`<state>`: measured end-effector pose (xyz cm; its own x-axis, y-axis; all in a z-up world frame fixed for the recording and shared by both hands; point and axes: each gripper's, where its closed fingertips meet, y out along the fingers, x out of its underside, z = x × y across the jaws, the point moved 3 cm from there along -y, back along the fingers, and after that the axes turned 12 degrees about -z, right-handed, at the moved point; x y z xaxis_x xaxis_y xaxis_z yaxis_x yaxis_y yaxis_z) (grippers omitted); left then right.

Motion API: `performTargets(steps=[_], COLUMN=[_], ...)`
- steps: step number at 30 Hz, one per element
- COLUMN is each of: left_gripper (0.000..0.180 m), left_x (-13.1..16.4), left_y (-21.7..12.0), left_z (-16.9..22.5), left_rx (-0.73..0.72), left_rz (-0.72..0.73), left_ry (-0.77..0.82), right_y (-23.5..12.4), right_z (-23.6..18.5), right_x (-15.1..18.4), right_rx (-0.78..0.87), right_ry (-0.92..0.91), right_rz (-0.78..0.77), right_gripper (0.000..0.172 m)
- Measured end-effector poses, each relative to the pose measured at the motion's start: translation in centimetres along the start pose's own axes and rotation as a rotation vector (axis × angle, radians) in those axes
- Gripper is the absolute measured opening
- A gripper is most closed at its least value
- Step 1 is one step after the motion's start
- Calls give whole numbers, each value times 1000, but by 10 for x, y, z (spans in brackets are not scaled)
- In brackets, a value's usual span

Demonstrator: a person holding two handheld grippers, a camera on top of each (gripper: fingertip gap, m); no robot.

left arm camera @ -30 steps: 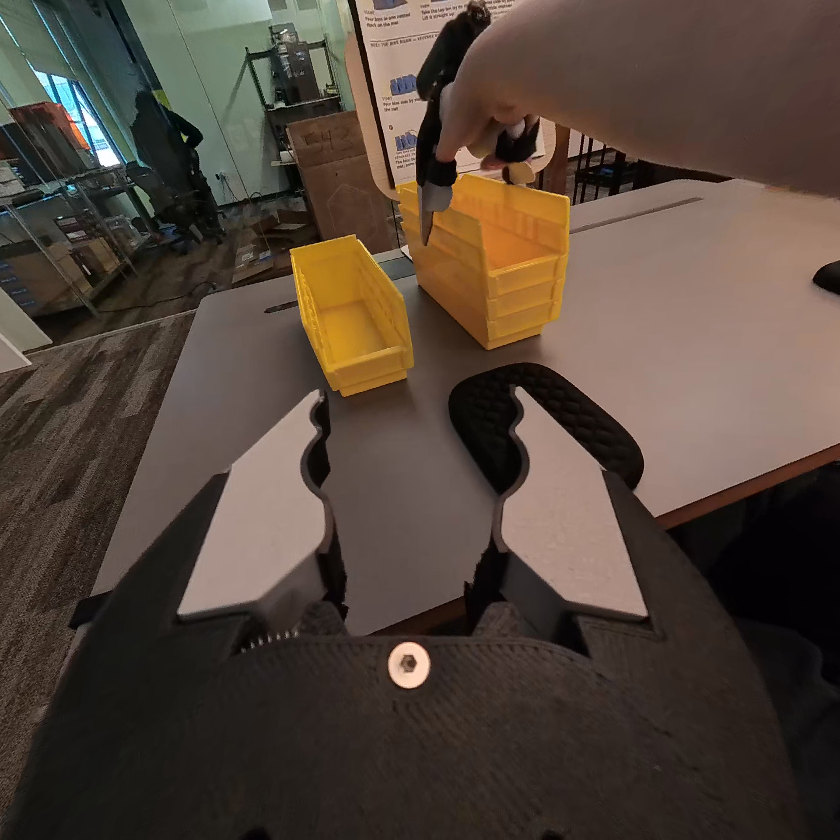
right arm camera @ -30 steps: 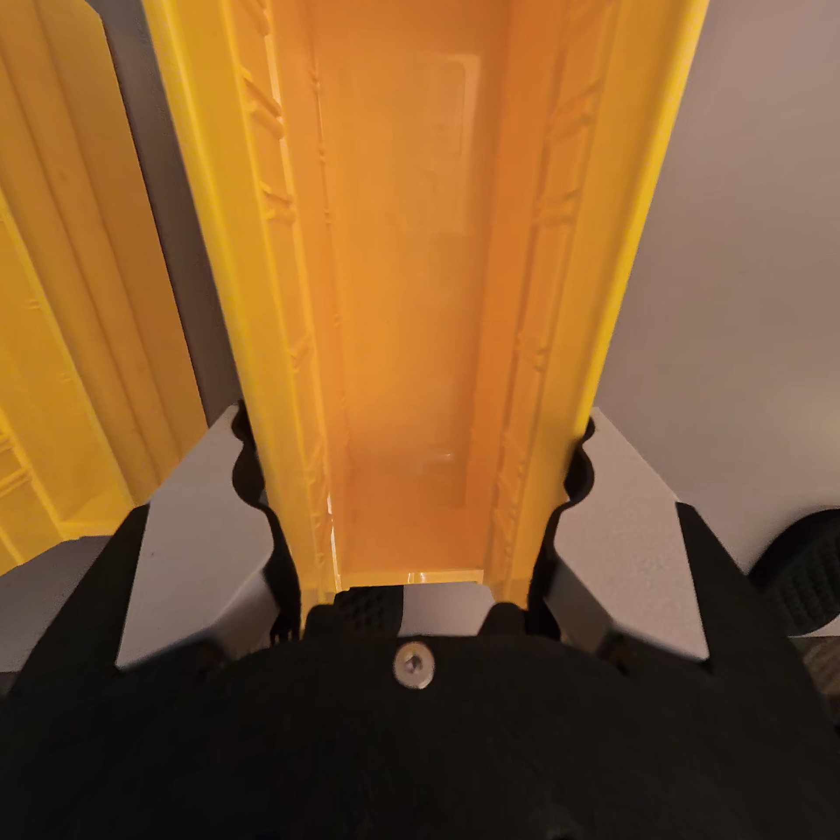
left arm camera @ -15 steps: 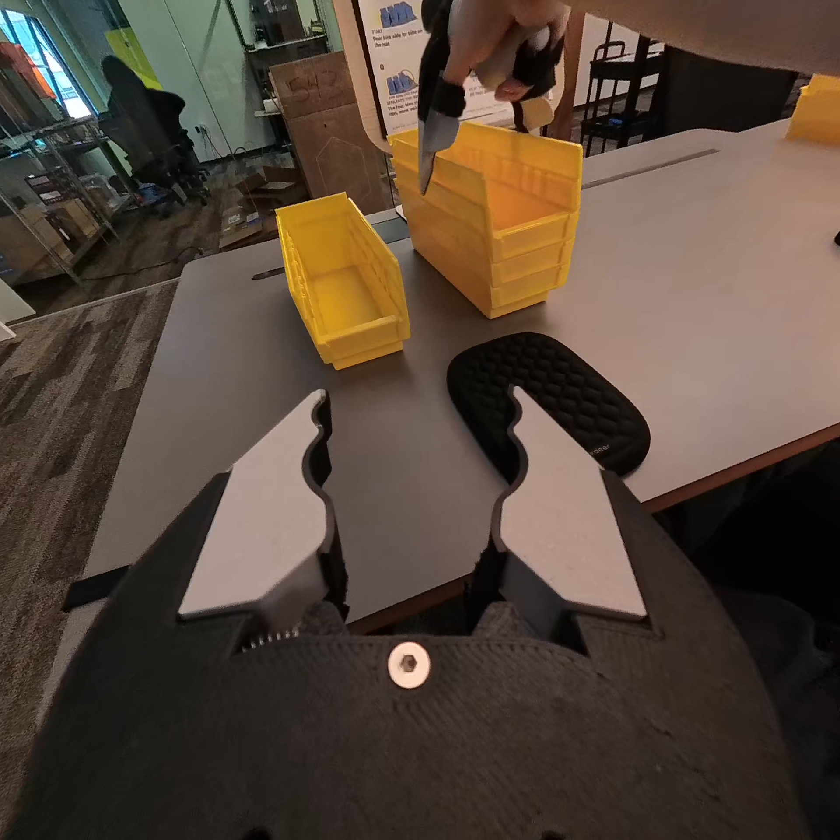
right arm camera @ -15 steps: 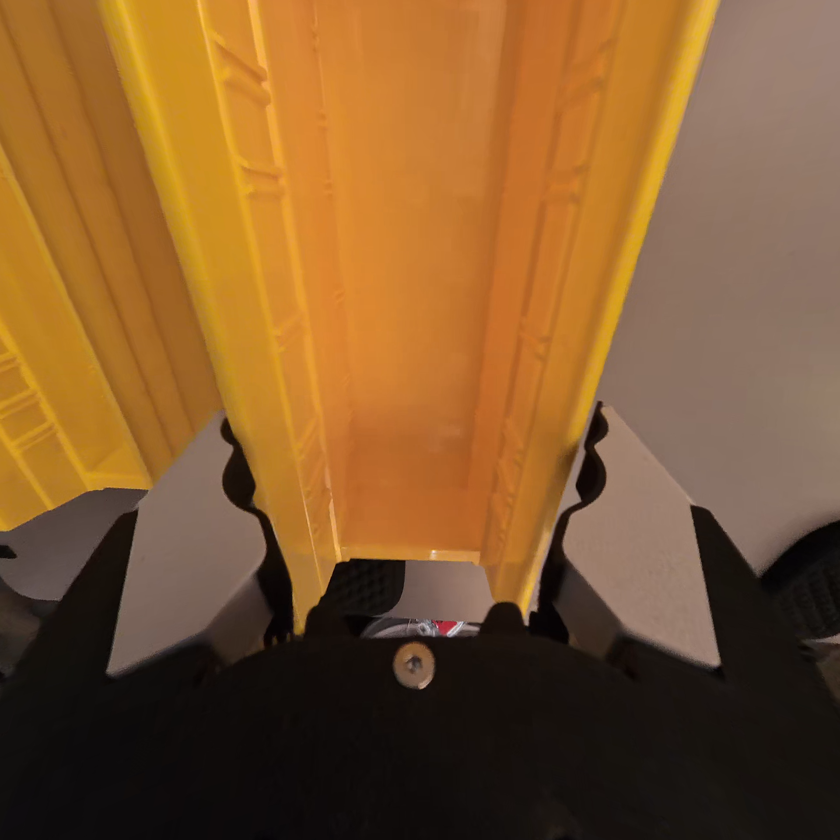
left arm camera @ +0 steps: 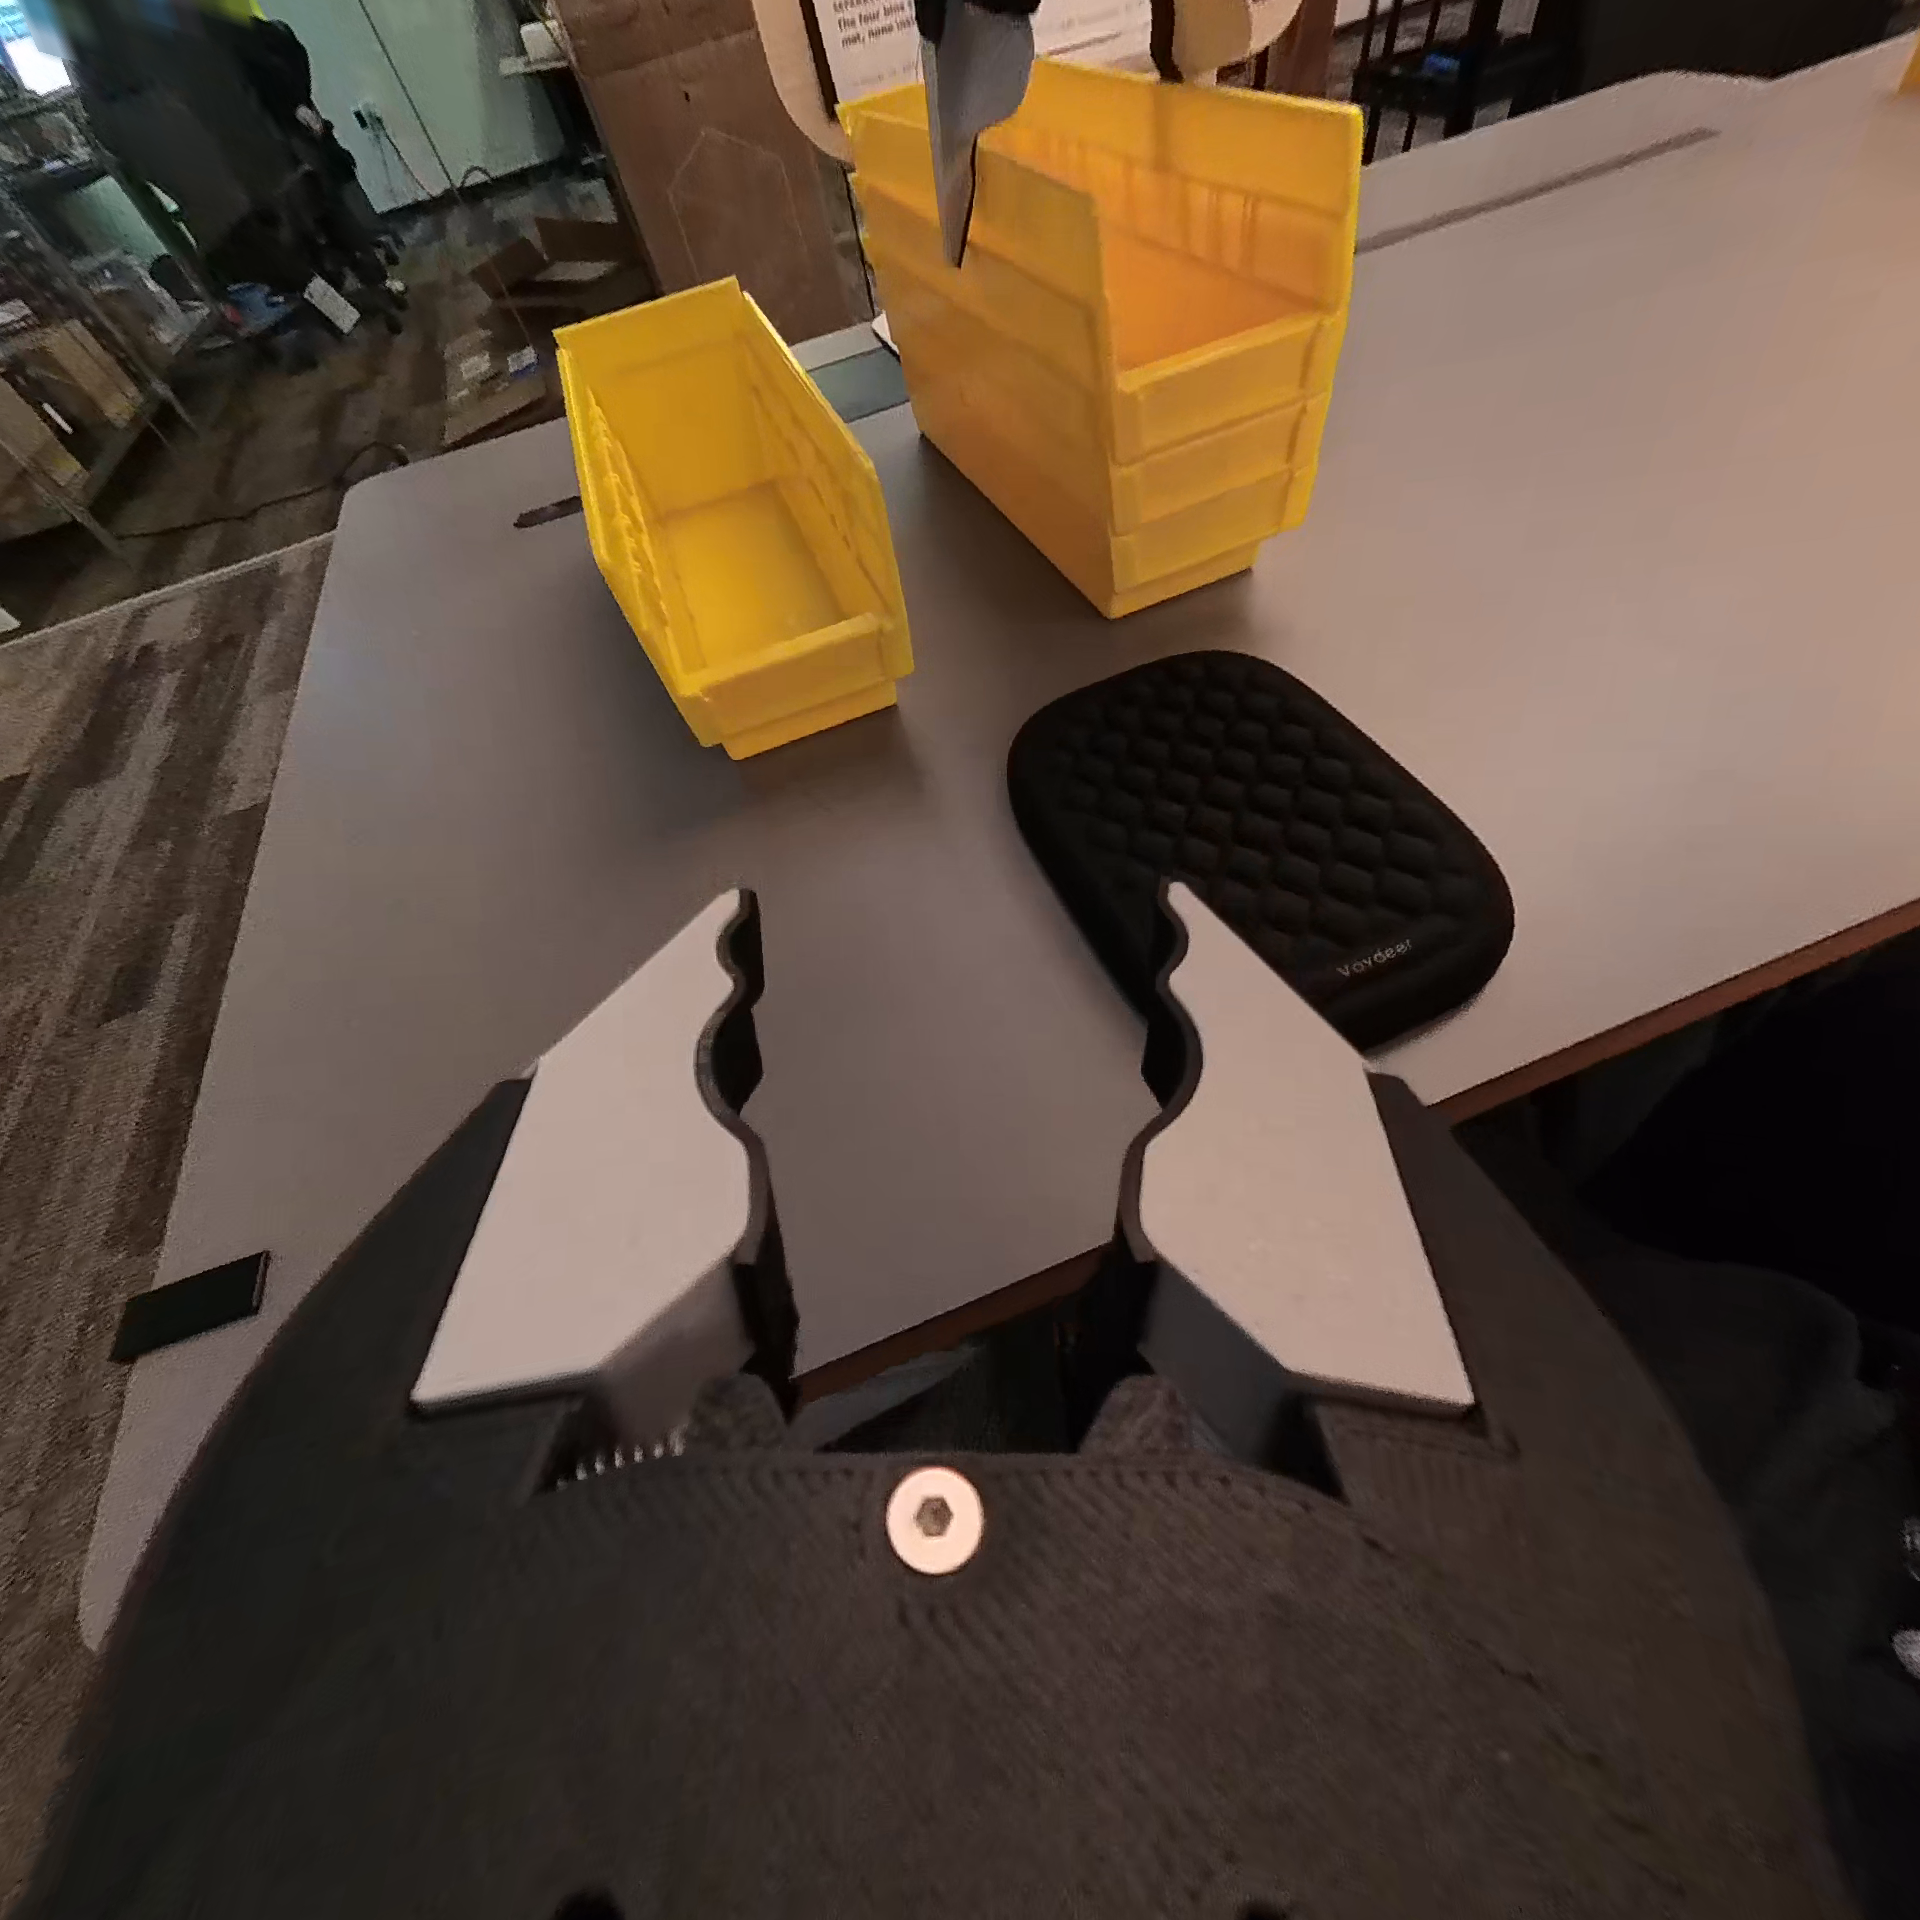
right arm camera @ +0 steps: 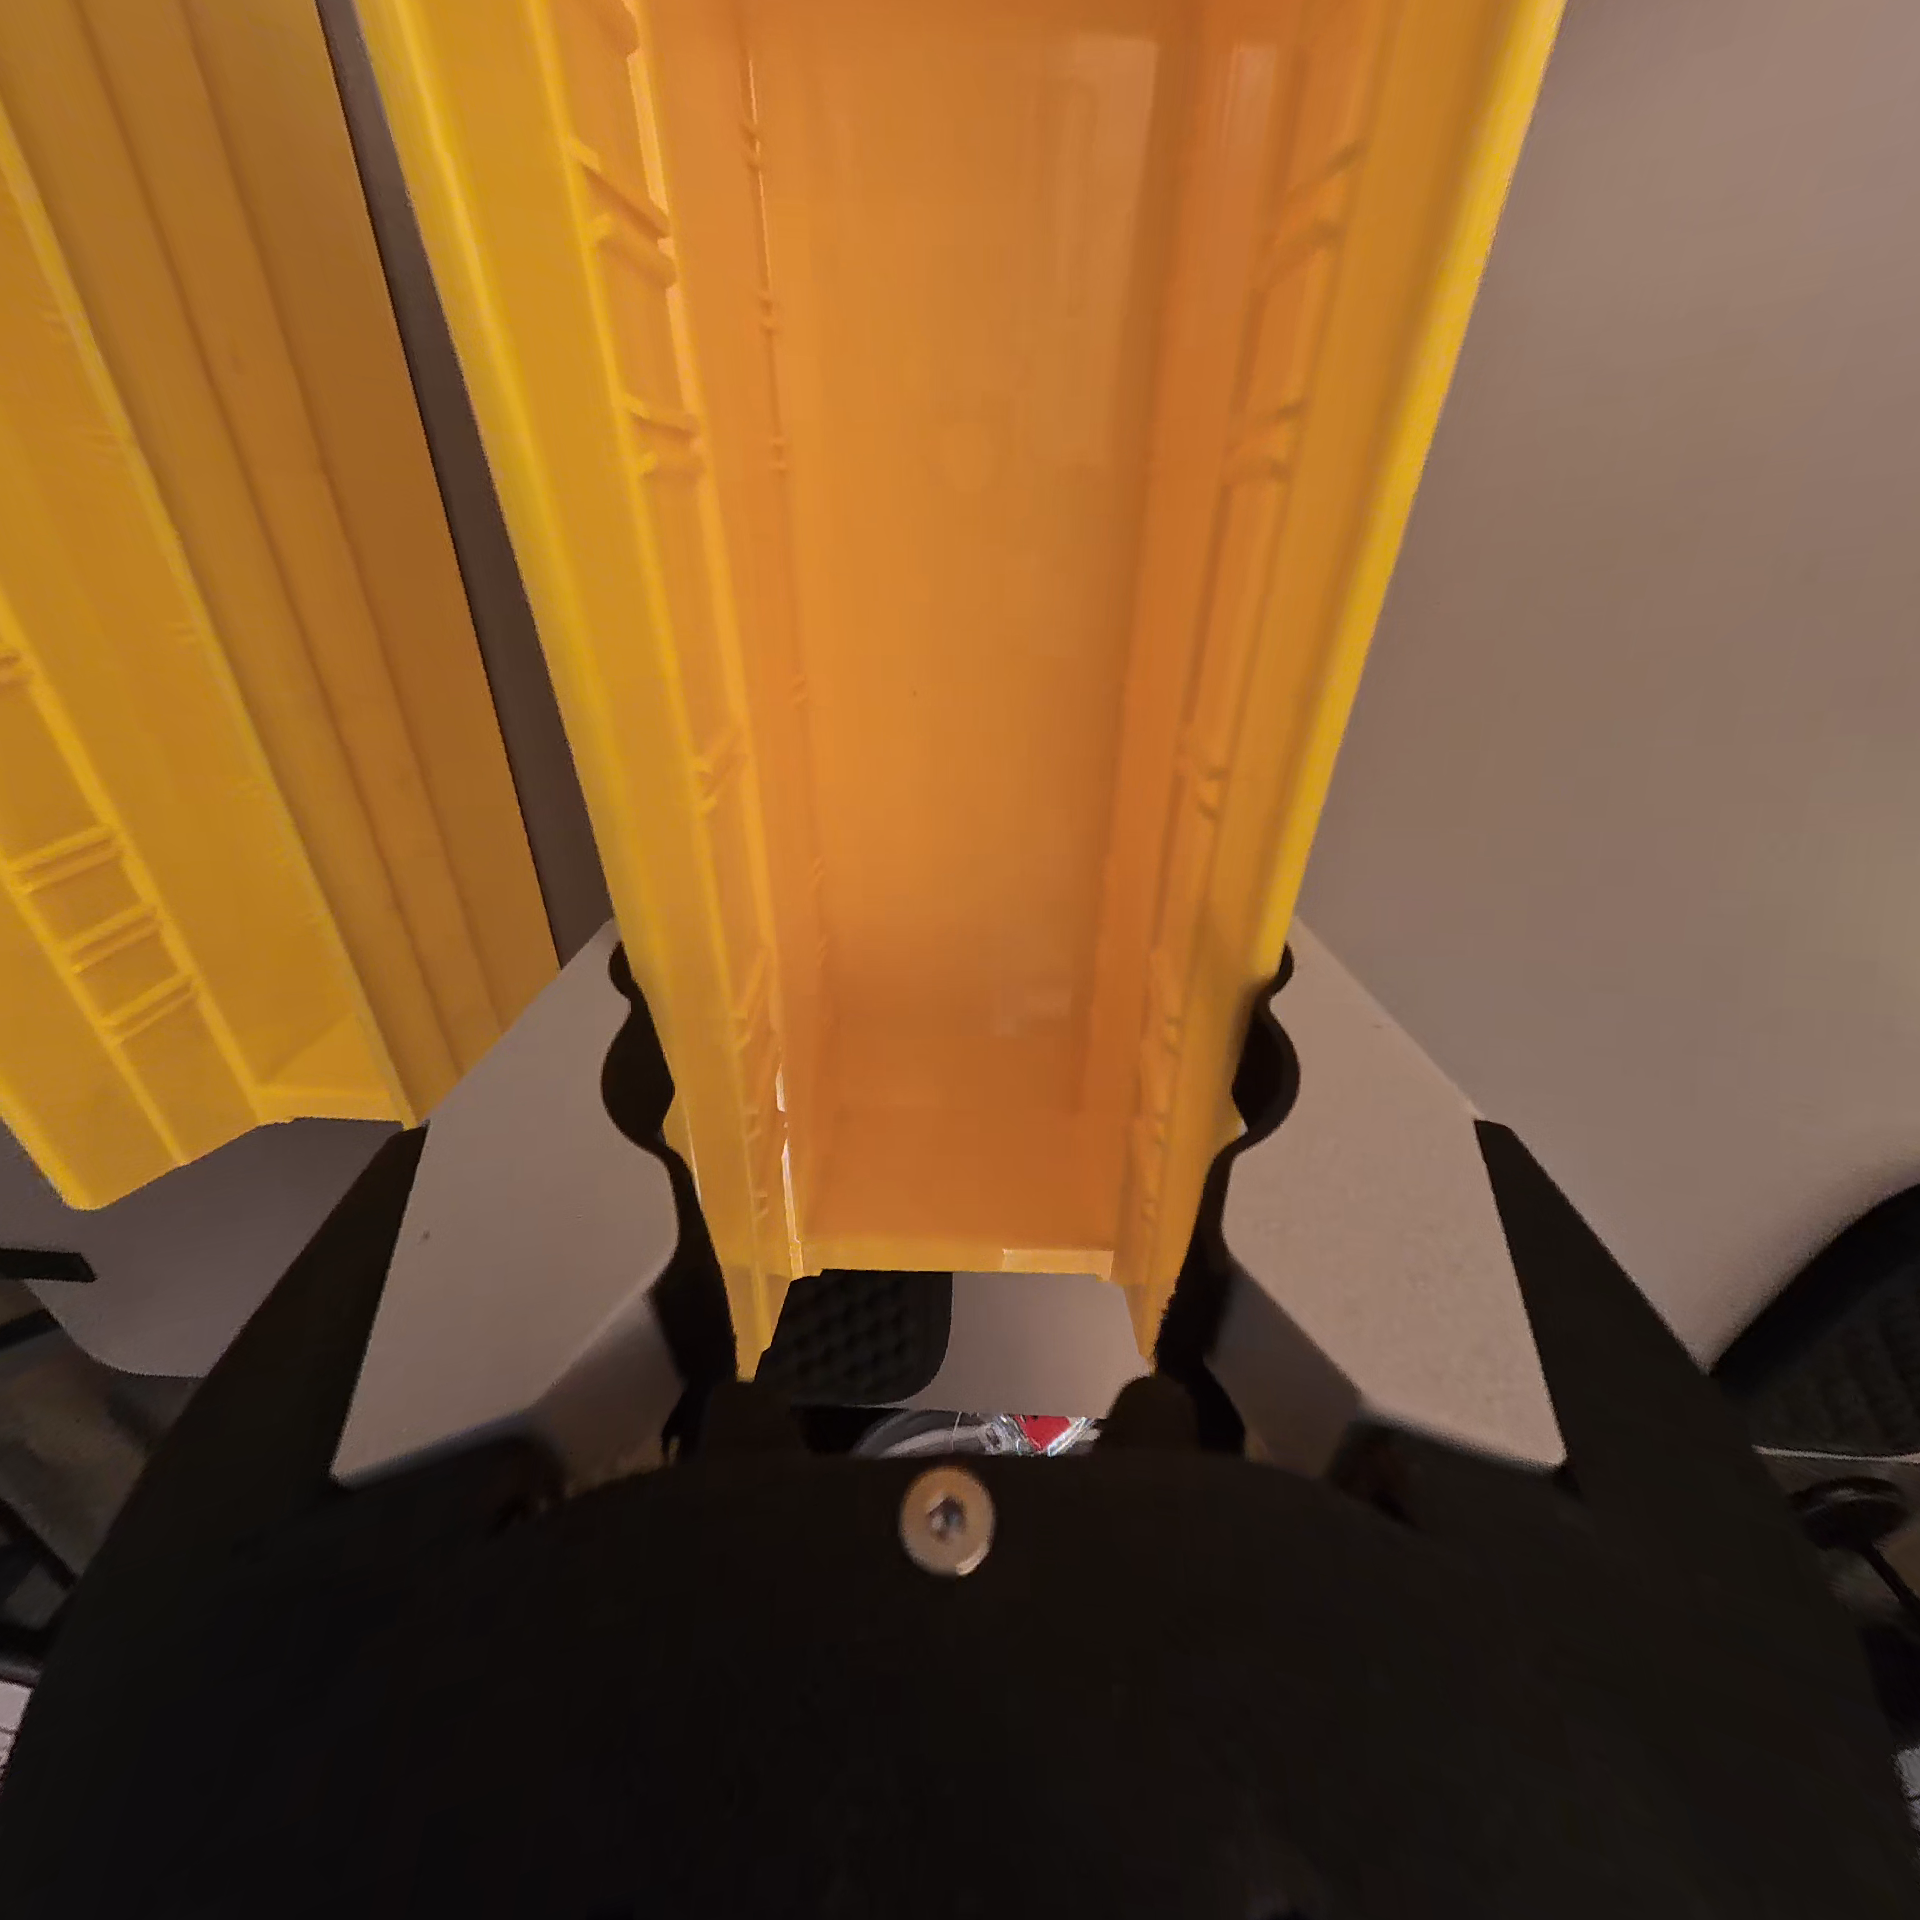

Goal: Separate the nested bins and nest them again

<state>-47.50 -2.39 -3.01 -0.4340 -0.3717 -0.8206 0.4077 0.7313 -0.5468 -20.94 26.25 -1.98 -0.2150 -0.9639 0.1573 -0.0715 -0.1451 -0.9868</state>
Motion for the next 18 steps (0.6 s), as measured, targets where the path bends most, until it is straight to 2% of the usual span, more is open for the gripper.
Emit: performTargets(steps=[18], left_gripper=[71], left_x=[5], left_y=[0], left_z=[-1], left_rx=[13], left_rz=[-20], left_ry=[-21], right_y=[-14], right_z=[-6], right_x=[6], right_rx=[-8], right_ry=[15], right_rz=[12], right_gripper=[111])
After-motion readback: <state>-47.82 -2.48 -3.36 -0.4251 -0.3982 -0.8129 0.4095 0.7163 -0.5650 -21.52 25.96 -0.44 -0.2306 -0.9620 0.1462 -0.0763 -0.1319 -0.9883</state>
